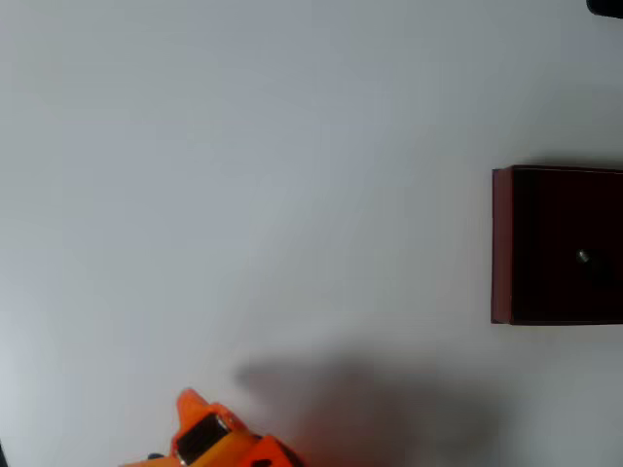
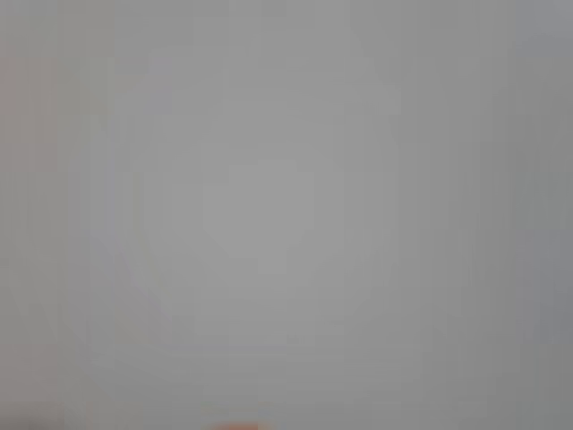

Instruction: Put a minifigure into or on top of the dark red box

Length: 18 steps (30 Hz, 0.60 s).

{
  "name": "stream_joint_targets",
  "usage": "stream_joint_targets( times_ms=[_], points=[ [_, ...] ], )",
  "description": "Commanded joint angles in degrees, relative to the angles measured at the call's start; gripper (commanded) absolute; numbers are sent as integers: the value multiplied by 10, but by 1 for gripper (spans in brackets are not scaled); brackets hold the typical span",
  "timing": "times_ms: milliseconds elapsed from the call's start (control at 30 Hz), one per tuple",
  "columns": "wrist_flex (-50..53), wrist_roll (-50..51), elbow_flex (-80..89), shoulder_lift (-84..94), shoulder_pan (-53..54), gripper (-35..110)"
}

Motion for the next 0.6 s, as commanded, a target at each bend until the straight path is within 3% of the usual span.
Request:
stream_joint_targets(
  times_ms=[0, 567],
  points=[
    [9, 4, 4, 5, -12, 1],
    [9, 5, 4, 5, -11, 0]
  ],
)
